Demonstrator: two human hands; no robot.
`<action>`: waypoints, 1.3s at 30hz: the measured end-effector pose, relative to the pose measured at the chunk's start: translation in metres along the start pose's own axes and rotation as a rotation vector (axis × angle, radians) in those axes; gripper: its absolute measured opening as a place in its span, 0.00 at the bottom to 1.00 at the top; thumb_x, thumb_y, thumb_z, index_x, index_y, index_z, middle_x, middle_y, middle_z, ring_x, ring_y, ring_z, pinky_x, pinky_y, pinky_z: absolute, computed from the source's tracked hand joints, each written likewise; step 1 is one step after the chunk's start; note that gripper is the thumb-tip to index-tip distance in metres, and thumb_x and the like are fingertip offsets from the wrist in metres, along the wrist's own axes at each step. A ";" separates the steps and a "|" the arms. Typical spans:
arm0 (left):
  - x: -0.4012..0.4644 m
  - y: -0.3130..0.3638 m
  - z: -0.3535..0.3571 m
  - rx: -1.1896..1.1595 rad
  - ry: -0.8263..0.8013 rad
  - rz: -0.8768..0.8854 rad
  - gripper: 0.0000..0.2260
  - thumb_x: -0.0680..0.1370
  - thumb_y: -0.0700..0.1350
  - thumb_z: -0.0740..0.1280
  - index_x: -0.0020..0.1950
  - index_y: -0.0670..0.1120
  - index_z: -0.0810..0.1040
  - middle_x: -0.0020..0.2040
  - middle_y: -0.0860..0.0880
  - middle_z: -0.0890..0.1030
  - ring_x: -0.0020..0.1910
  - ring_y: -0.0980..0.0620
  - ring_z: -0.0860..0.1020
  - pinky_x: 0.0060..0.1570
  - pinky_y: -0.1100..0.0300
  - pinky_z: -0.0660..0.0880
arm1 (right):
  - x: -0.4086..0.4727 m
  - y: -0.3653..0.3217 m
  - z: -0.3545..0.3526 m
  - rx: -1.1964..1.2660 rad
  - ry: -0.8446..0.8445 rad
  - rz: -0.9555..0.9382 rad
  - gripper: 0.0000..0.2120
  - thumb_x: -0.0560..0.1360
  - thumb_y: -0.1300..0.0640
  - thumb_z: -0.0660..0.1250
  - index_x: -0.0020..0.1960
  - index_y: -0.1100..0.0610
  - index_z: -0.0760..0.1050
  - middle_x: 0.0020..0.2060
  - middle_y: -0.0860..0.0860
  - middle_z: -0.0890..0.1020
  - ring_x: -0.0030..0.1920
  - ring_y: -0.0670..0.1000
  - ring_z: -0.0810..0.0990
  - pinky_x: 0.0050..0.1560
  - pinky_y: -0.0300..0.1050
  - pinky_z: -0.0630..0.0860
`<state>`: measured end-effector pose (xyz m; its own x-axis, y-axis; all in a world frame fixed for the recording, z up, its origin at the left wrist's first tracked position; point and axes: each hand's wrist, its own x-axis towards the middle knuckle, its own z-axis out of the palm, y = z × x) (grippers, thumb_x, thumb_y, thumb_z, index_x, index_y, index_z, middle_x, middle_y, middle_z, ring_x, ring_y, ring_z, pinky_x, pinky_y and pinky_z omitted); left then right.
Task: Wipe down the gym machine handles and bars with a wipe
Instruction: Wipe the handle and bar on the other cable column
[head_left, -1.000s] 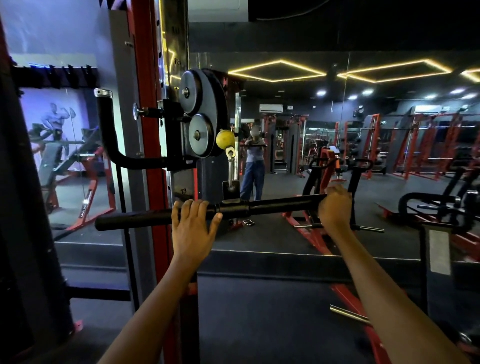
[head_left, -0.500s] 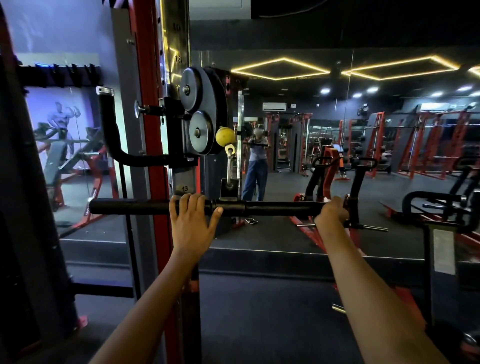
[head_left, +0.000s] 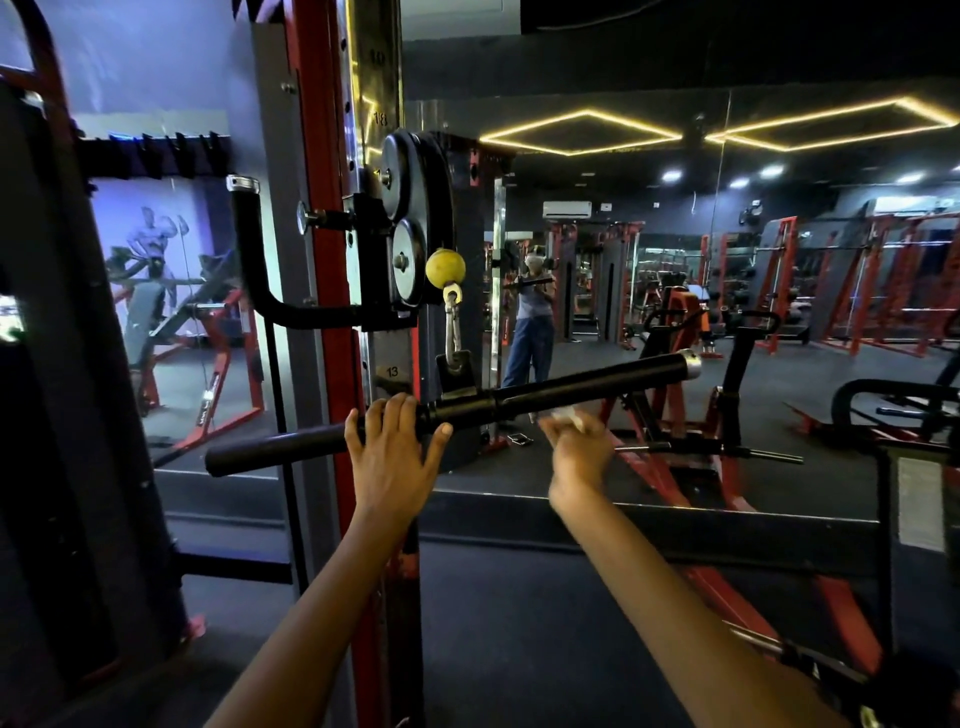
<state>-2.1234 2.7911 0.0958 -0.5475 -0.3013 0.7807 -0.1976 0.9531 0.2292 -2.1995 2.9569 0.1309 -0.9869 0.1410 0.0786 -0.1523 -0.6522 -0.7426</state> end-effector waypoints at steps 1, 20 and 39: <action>-0.001 -0.001 -0.001 -0.004 0.003 0.010 0.31 0.78 0.65 0.47 0.67 0.45 0.72 0.64 0.46 0.74 0.68 0.45 0.67 0.73 0.42 0.52 | -0.002 -0.003 -0.012 -0.069 0.022 -0.154 0.11 0.76 0.72 0.59 0.45 0.60 0.74 0.41 0.55 0.78 0.40 0.49 0.78 0.45 0.44 0.79; 0.023 -0.037 -0.043 0.114 -0.056 0.129 0.30 0.80 0.62 0.46 0.70 0.45 0.71 0.68 0.45 0.74 0.72 0.46 0.66 0.75 0.50 0.51 | 0.043 0.005 -0.028 -1.170 -0.405 -0.826 0.22 0.79 0.70 0.51 0.70 0.59 0.66 0.70 0.49 0.65 0.70 0.45 0.62 0.72 0.37 0.57; -0.023 -0.053 -0.080 -0.070 -0.118 0.186 0.29 0.82 0.57 0.55 0.76 0.40 0.61 0.77 0.42 0.62 0.78 0.44 0.54 0.75 0.46 0.41 | -0.094 0.036 -0.006 -0.781 -0.045 -0.753 0.14 0.72 0.74 0.62 0.55 0.67 0.79 0.51 0.61 0.81 0.53 0.55 0.80 0.58 0.35 0.71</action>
<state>-2.0351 2.7495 0.1127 -0.6613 -0.1171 0.7409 -0.0296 0.9910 0.1302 -2.1118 2.9251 0.0928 -0.6576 0.2684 0.7039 -0.6594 0.2468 -0.7102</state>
